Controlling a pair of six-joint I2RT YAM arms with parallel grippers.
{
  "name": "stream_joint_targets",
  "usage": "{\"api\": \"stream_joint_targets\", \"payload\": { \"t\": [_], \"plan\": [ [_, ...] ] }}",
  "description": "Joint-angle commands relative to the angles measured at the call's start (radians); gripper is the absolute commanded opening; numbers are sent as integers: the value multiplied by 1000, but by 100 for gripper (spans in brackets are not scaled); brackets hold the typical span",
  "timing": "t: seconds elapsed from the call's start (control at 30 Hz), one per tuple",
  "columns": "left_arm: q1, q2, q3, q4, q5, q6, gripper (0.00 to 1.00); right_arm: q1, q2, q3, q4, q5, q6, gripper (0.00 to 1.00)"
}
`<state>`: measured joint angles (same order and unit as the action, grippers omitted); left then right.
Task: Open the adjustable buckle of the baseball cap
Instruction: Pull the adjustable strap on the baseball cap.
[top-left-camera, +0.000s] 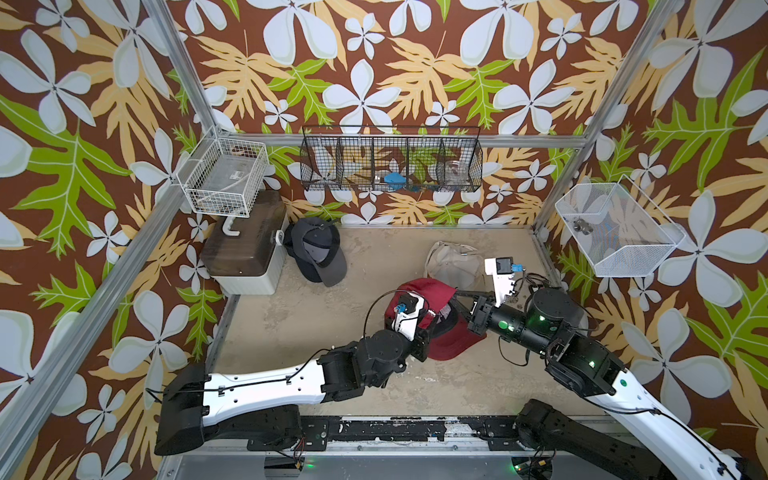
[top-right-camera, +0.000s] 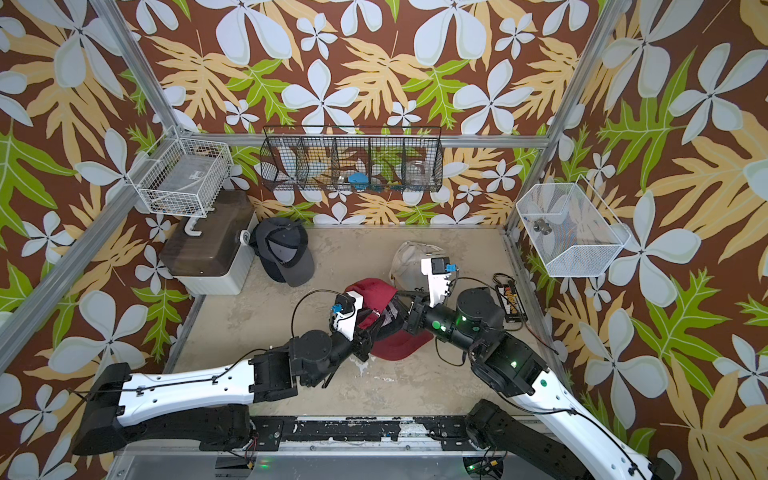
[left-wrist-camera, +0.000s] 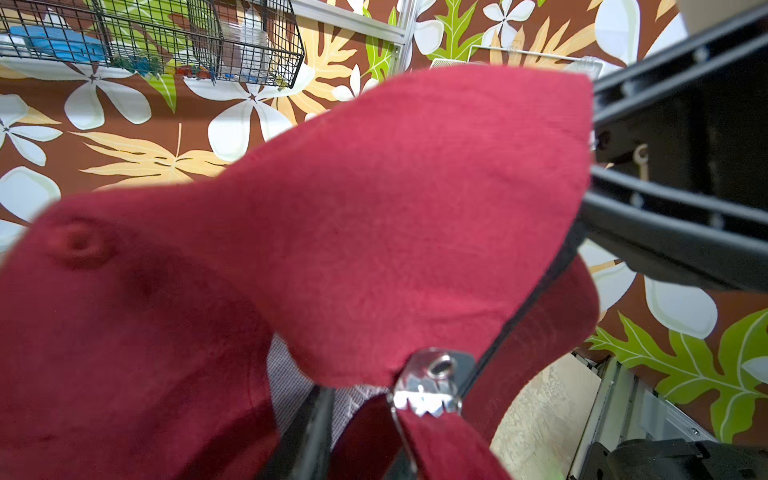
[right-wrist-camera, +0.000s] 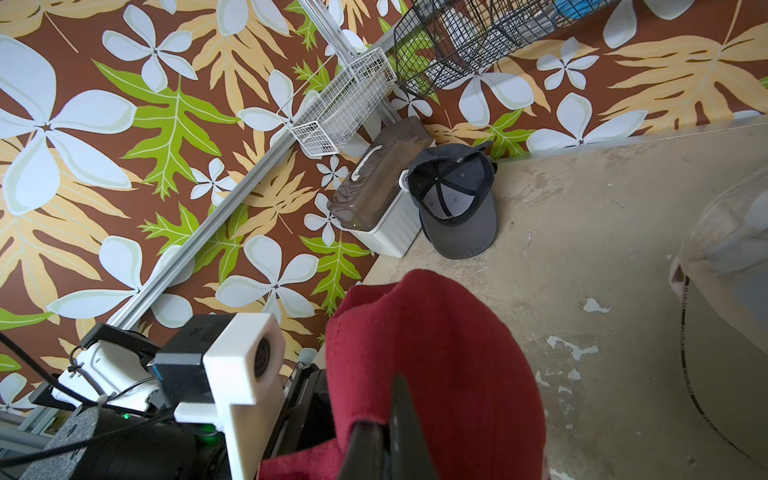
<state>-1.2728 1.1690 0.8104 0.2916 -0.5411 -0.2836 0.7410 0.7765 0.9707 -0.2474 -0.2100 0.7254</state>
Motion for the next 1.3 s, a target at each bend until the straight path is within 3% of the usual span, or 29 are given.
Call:
{"api": "stream_joint_targets", "payload": {
  "t": [0.0,0.13,0.33,0.7,1.27],
  "plan": [
    [0,3,9,31,-1,15,28,1,-8,5,39,-1,-2,0],
    [0,0,9,23,16,13,17,1,-12,17,20,24,-15,0],
    [0,-45,-17,7,45,-9,11,1,-11,11,-18,84,-54,0],
    [0,-138,-19,-88,136,-21,7,1,-15,-94,-12,107,-97,0],
    [0,-54,172,-345,243,-22,6,1,-101,-191,-66,66,-264,2]
  ]
}}
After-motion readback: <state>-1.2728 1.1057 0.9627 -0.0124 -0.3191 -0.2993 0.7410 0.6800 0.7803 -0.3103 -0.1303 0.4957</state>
